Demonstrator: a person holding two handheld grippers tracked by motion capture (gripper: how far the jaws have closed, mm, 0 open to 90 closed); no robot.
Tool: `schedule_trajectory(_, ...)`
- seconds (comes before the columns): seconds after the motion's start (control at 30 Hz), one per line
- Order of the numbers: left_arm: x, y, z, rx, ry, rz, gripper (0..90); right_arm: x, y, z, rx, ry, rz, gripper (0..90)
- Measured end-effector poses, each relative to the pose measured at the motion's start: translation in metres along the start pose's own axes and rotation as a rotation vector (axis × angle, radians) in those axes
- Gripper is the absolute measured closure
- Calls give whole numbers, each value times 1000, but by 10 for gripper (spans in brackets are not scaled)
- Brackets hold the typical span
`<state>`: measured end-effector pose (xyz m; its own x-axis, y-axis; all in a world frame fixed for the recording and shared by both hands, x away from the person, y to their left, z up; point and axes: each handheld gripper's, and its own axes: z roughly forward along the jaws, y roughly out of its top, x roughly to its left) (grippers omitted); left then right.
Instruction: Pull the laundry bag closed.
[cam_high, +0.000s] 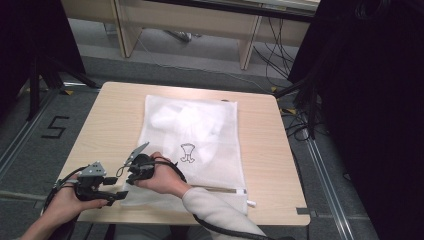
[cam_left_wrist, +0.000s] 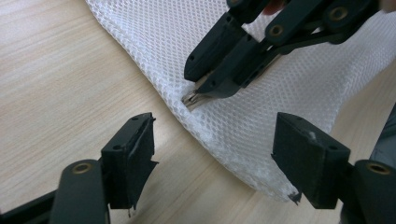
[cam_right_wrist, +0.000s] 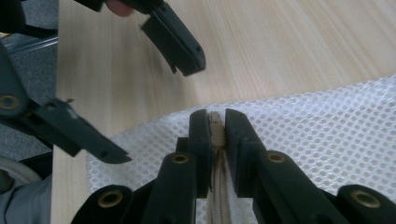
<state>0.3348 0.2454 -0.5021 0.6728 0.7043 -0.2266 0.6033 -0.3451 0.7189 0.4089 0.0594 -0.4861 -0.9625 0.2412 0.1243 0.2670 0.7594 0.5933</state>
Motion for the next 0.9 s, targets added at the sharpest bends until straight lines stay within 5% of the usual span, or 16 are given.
schedule_trajectory(0.03, 2, 1, -1, 12, -5, 31, 298, 1, 1, -2, 5, -7, -3, 821)
schedule_trajectory(0.43, 3, 5, 6, -5, -42, -78, 448, 4, 9, -20, -5, -12, -47, 823)
schedule_trajectory(0.63, 5, 7, 11, 21, -85, -152, 600, 5, 8, -22, 8, -15, -39, 822)
schedule_trajectory(0.9, 2, 9, 10, 19, -86, -169, 827, 5, 4, -25, 21, -10, -43, 823)
